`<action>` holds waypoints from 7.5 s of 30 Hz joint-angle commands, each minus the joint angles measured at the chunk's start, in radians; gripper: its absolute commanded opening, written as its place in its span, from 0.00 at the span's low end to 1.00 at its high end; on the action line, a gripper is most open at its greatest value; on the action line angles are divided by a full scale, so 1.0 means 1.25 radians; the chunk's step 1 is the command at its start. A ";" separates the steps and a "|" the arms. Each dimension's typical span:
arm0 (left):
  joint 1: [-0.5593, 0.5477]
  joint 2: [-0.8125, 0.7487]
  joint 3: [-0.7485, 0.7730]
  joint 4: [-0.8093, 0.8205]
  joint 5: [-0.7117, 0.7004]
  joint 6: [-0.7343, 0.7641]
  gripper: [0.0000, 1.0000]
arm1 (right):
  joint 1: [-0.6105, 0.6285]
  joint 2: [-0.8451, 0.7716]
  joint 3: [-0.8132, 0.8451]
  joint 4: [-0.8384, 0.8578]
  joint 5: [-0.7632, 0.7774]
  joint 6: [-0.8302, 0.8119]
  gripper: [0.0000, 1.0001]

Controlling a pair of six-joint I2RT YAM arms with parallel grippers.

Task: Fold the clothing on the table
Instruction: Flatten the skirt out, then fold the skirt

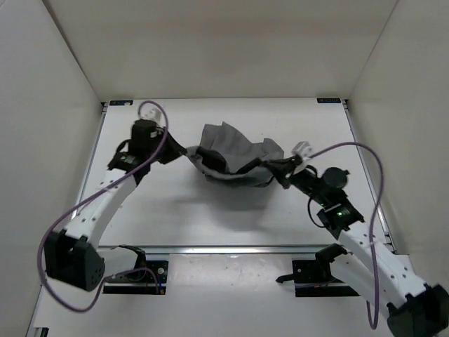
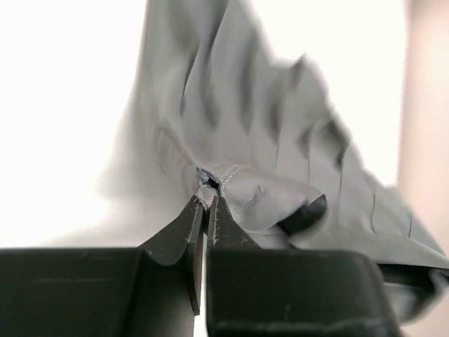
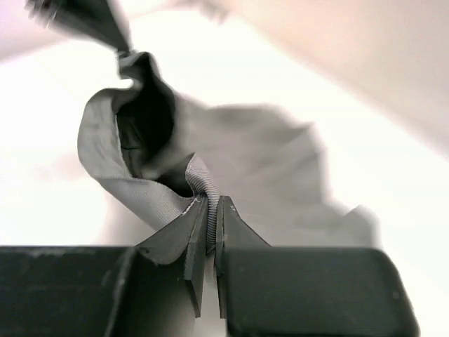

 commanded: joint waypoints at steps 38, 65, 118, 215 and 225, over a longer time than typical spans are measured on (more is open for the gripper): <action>0.172 0.068 0.543 -0.098 0.045 0.120 0.00 | -0.245 0.441 0.712 -0.108 -0.272 -0.060 0.00; 0.117 -0.301 -0.362 0.074 0.127 -0.004 0.64 | -0.175 -0.058 -0.097 -0.154 -0.233 0.265 0.46; 0.067 -0.037 -0.246 0.104 0.149 0.055 0.66 | -0.088 0.523 0.429 -0.566 0.106 0.259 0.29; 0.197 0.417 0.201 0.199 0.170 -0.015 0.65 | -0.358 0.846 0.789 -0.526 -0.083 0.320 0.42; 0.159 0.183 -0.071 0.113 0.083 0.060 0.70 | -0.306 0.538 0.420 -0.465 0.052 0.415 0.48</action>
